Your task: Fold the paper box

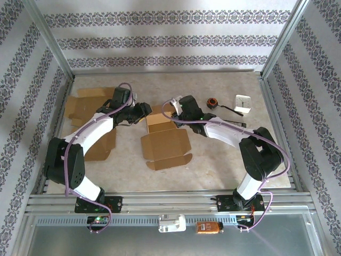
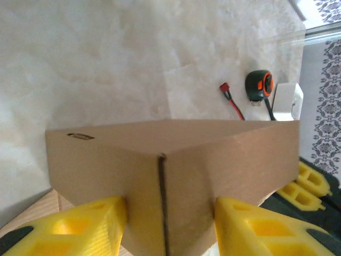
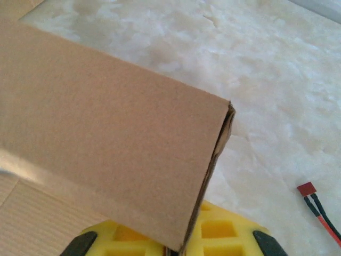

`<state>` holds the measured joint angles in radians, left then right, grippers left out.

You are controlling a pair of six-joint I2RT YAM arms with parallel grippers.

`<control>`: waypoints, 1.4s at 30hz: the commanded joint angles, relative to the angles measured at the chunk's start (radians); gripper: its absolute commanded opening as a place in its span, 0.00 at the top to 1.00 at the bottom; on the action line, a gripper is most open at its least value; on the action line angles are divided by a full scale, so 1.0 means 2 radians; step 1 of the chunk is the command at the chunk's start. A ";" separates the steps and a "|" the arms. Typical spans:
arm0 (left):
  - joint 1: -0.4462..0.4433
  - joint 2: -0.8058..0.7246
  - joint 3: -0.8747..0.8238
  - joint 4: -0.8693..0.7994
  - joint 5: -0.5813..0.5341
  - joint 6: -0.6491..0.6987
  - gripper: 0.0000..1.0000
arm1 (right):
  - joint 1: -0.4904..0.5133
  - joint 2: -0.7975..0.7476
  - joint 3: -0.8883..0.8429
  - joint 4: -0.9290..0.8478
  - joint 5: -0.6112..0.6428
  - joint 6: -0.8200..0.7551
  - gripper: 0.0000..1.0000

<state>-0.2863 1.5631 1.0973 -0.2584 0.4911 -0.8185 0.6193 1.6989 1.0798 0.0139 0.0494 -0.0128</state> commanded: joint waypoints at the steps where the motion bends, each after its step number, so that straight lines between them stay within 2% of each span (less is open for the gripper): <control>1: -0.013 0.003 -0.014 0.042 0.033 0.005 0.53 | 0.038 0.026 -0.018 0.033 -0.052 0.006 0.83; 6: -0.013 0.000 -0.018 0.048 0.033 0.000 0.53 | 0.043 0.039 -0.066 0.138 -0.043 0.020 0.71; 11: -0.013 0.001 0.003 0.023 0.028 0.016 0.52 | 0.042 0.079 -0.080 0.239 -0.046 0.031 0.70; 17: -0.012 0.001 0.010 0.013 0.030 0.021 0.52 | 0.040 0.126 -0.074 0.292 -0.055 0.047 0.65; 21: -0.010 -0.006 0.008 0.007 0.026 0.026 0.52 | 0.032 0.141 -0.082 0.327 -0.066 0.059 0.71; 25: -0.005 -0.009 0.010 0.001 0.026 0.027 0.52 | 0.025 0.148 -0.086 0.339 -0.077 0.070 0.90; 28: -0.001 -0.014 0.011 -0.003 0.026 0.027 0.52 | 0.027 0.139 -0.096 0.341 -0.062 0.071 0.92; 30: 0.001 -0.017 0.012 -0.004 0.026 0.027 0.52 | 0.031 0.132 -0.105 0.341 -0.045 0.070 0.88; 34: 0.004 -0.017 0.019 -0.010 0.027 0.031 0.52 | 0.034 0.134 -0.109 0.337 -0.046 0.064 0.63; 36: 0.004 -0.017 0.022 -0.012 0.026 0.032 0.52 | 0.032 0.145 -0.102 0.336 -0.047 0.064 0.61; 38: 0.004 -0.018 0.023 -0.013 0.027 0.032 0.52 | 0.027 0.162 -0.092 0.341 -0.053 0.072 0.65; 42: 0.006 -0.021 0.021 -0.016 0.026 0.032 0.52 | 0.020 0.171 -0.079 0.342 -0.062 0.083 0.80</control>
<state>-0.2687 1.5398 1.1046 -0.3119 0.4934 -0.7803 0.6277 1.9835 0.9264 0.8196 0.0849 0.1116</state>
